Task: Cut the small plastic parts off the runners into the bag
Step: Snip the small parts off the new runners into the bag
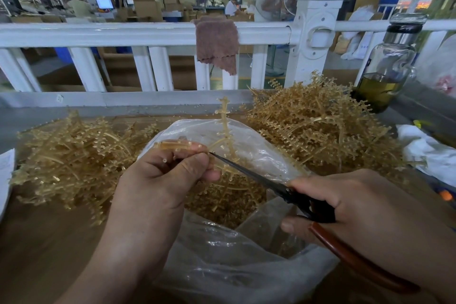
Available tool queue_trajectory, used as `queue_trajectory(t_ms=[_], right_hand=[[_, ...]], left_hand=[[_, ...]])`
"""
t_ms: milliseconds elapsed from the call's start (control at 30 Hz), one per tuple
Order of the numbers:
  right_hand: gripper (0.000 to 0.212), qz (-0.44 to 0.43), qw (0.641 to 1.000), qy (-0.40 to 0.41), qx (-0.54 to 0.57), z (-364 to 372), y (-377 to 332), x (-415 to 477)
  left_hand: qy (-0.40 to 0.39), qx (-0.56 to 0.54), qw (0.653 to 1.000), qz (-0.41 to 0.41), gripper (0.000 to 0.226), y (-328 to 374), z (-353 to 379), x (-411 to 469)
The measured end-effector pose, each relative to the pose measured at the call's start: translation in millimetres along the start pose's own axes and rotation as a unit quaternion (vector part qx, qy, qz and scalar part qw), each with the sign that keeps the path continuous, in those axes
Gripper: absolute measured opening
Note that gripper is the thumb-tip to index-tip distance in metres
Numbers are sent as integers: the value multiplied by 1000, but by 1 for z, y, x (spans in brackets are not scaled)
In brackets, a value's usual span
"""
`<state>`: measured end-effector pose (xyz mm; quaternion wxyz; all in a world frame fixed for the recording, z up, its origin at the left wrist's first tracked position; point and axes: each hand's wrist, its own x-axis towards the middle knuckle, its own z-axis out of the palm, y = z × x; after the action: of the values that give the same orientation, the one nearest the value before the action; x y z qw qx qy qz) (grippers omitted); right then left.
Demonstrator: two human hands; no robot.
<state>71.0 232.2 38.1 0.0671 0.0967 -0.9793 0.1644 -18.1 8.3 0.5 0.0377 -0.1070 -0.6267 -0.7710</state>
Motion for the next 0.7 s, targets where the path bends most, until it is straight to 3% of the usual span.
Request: queue_trajectory(t_ms=[267, 400, 700], right_hand=[[58, 9, 998, -33, 59, -1, 7, 2], [61, -2, 995, -26, 96, -7, 9, 0], [58, 23, 999, 5, 27, 1, 0, 0]], left_hand=[[-11, -8, 1000, -11, 30, -1, 1, 1], [-23, 26, 999, -9, 12, -3, -1, 2], [-46, -34, 997, -49, 8, -2, -1, 2]])
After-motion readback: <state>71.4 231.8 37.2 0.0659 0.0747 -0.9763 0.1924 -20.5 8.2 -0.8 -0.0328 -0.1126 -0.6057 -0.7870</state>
